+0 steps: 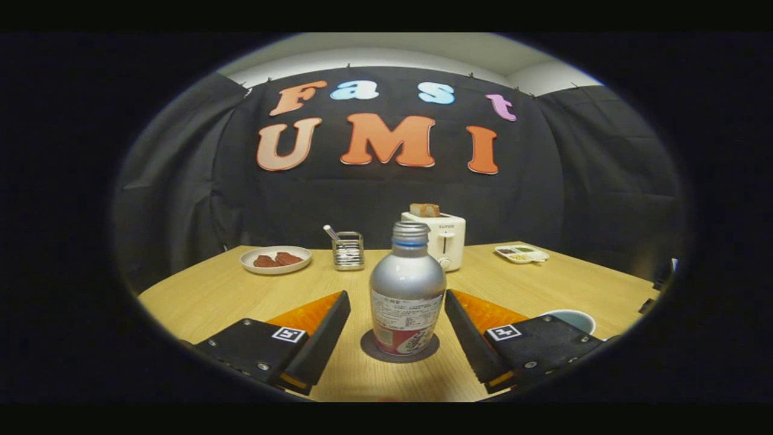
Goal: Take the bottle from table, then pour the juice into the cup, finally place the bottle on the coaster
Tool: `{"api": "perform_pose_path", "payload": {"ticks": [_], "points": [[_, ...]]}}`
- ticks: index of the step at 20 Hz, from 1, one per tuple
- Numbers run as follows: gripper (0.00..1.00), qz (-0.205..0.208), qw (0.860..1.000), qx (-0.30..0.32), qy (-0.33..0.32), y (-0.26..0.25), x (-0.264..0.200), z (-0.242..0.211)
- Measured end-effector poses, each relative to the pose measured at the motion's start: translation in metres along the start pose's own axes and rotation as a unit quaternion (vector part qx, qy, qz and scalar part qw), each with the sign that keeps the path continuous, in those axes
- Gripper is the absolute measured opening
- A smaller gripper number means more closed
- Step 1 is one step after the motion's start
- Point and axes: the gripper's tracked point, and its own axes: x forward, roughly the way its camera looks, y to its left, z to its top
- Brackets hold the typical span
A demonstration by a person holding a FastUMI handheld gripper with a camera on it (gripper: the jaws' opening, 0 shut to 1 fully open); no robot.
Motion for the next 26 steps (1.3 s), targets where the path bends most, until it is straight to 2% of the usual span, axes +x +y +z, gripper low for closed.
{"api": "perform_pose_path", "payload": {"ticks": [5, 7, 12, 15, 17, 21, 23, 26], "points": [[0.93, -0.001, 0.999, -0.020, -0.031, -0.007, -0.050, 0.040], [0.93, 0.029, 0.998, -0.001, -0.048, 0.008, -0.075, 0.058], [0.93, 0.037, 0.994, 0.002, -0.099, 0.011, -0.132, 0.099], [0.93, 0.064, 0.990, 0.007, -0.127, 0.023, -0.158, 0.110], [0.93, 0.083, 0.987, 0.009, -0.138, 0.030, -0.167, 0.111], [0.93, 0.081, 0.986, 0.017, -0.145, 0.023, -0.174, 0.111], [0.93, 0.104, 0.983, 0.014, -0.149, 0.031, -0.176, 0.110], [0.93, 0.093, 0.987, 0.007, -0.131, 0.018, -0.172, 0.095]]}}
